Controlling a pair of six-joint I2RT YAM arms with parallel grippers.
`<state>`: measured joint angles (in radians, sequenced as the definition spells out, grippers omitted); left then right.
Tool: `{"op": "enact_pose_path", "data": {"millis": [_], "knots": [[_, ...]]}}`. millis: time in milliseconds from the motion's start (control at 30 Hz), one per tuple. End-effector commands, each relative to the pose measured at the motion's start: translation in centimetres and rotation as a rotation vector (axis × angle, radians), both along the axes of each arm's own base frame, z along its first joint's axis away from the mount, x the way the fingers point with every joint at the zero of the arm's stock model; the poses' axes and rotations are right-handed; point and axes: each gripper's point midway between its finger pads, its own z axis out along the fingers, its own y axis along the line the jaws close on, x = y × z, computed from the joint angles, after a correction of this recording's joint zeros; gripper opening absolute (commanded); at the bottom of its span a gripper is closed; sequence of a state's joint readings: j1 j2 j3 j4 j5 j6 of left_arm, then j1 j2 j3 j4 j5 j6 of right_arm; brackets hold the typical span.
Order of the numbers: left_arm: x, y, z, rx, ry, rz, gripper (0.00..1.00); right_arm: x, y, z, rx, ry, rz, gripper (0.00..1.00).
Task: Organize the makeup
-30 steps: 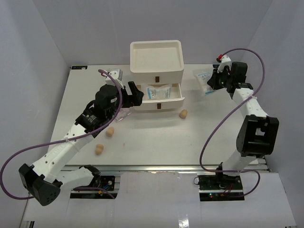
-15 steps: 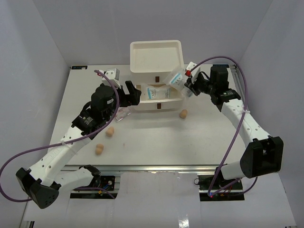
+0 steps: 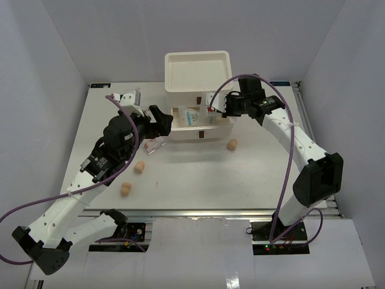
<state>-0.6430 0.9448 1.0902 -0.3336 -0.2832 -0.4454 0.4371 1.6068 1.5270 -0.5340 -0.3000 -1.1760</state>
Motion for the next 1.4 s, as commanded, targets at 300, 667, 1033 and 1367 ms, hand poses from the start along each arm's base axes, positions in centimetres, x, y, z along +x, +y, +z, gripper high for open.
{"op": "enact_pose_path", "data": {"millis": [300, 667, 1033, 1367], "knots": [[-0.4, 1.1, 0.3, -0.011, -0.019, 0.03, 0.98, 0.2, 1.1, -2.2, -0.27, -0.013, 0.062, 0.09], [-0.8, 1.6, 0.7, -0.015, -0.028, 0.042, 0.98, -0.4, 5.9, -3.2, -0.252, 0.023, 0.208, 0.1], [-0.9, 1.8, 0.5, -0.017, -0.023, 0.048, 0.98, 0.5, 8.6, -4.8, -0.193, 0.068, 0.263, 0.11], [-0.8, 2.1, 0.5, -0.007, -0.025, 0.061, 0.98, 3.8, 6.4, -7.3, -0.249, 0.101, 0.095, 0.18]]}}
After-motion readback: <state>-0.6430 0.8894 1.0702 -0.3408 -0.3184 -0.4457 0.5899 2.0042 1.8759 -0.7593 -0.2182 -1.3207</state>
